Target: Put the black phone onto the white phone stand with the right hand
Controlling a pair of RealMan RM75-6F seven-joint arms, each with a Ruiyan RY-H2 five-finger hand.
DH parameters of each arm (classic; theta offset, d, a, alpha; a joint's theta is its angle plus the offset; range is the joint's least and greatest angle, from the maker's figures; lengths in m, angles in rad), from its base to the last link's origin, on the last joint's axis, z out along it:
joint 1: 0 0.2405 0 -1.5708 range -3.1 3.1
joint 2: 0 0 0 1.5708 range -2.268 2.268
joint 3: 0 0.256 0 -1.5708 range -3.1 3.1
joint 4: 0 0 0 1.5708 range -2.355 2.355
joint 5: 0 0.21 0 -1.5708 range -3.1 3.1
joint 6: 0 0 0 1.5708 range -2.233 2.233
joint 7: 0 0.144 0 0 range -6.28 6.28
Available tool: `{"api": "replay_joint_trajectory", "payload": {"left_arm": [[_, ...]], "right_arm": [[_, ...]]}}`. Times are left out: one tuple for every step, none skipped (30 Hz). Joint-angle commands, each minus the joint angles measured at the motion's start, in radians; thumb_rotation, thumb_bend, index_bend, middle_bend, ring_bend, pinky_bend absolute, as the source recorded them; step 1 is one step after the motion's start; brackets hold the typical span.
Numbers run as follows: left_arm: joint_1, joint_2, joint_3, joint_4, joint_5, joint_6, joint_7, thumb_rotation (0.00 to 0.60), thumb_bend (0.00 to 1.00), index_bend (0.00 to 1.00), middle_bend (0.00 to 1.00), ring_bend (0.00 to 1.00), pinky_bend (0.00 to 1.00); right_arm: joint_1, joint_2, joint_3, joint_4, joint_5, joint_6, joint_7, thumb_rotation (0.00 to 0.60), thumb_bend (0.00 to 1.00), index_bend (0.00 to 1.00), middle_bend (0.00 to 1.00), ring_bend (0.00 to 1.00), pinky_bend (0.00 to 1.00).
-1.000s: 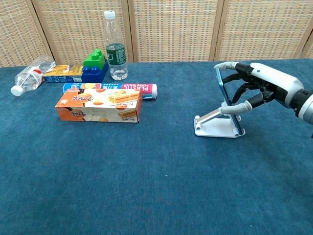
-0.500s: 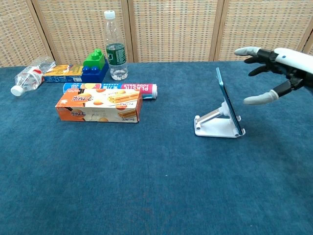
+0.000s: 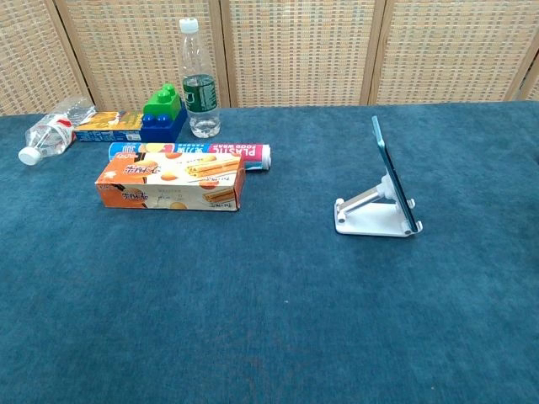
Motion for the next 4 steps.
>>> {"api": "replay_joint_trajectory", "payload": {"left_arm": [[0.004, -0.002, 0.005, 0.001, 0.01, 0.008, 0.004, 0.6, 0.0, 0.0, 0.0, 0.0, 0.0], [0.006, -0.003, 0.007, 0.002, 0.015, 0.011, 0.005, 0.6, 0.0, 0.0, 0.0, 0.0, 0.0], [0.008, -0.004, 0.009, 0.002, 0.019, 0.014, 0.004, 0.6, 0.0, 0.0, 0.0, 0.0, 0.0], [0.009, -0.004, 0.011, 0.003, 0.024, 0.017, 0.002, 0.6, 0.0, 0.0, 0.0, 0.0, 0.0]], "right_arm": [[-0.063, 0.043, -0.018, -0.068, 0.015, 0.065, -0.069, 0.6, 0.0, 0.0, 0.0, 0.0, 0.07], [-0.075, 0.051, -0.022, -0.081, 0.014, 0.076, -0.084, 0.6, 0.0, 0.0, 0.0, 0.0, 0.06], [-0.084, 0.058, -0.026, -0.092, 0.013, 0.085, -0.096, 0.6, 0.0, 0.0, 0.0, 0.0, 0.05], [-0.094, 0.064, -0.03, -0.1, 0.011, 0.094, -0.108, 0.6, 0.0, 0.0, 0.0, 0.0, 0.05]]}}
